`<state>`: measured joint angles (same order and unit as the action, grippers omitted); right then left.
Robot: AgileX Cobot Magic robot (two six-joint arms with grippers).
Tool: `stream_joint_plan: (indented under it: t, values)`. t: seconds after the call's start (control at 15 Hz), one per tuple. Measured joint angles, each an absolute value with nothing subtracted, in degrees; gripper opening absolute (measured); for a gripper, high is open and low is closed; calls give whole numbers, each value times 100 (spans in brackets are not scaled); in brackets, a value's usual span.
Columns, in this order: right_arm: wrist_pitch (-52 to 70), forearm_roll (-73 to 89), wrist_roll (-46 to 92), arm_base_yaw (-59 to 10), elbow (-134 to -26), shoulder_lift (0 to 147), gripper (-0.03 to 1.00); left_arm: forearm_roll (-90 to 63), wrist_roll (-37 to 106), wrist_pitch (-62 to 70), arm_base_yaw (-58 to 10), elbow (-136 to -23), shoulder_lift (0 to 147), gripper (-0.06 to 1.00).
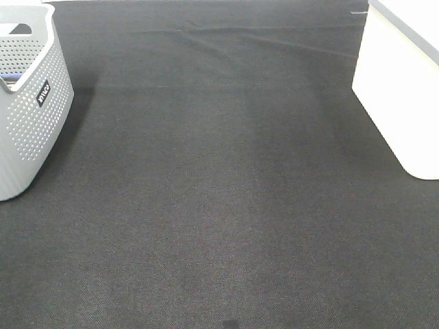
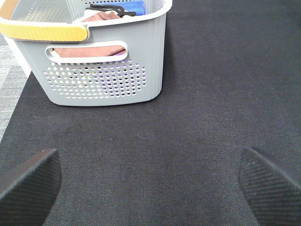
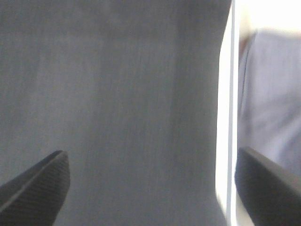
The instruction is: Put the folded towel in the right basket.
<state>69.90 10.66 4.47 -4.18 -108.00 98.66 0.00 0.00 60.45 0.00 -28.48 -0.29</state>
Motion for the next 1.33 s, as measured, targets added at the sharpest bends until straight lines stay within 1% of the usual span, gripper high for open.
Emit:
stream_joint_plan:
  t: [0.27,0.33,0.47,0.6,0.8,0.87,0.93,1.0,1.33]
  values:
    - [6984,665,447,-418,-8302,8159,89,0,0,6045,0,-2848,-29,97]
    - [6984,642,447,-418,-7271,7523,89,0,0,6045,0,-2848,-29,97]
    - [6961,636,441,-418,-5982,6612,89,0,0,6045,0,-2848,-29,97]
    - [6658,613,441,-418,-4807,5787,89,0,0,6045,0,-2848,-29,97]
    - [6165,550,441,-418,-3409,4532,89,0,0,6045,0,-2848,-29,97]
    - [6102,550,441,-418,-3117,4154,89,0,0,6045,0,-2848,-29,97]
    - [6102,550,441,-418,-3117,4154,89,0,0,6045,0,-2848,-29,97]
    - [6079,544,441,-418,-2991,3581,89,0,0,6045,0,-2848,-29,97]
    - [6073,539,642,-418,-2968,1977,89,0,0,6045,0,-2848,-29,97]
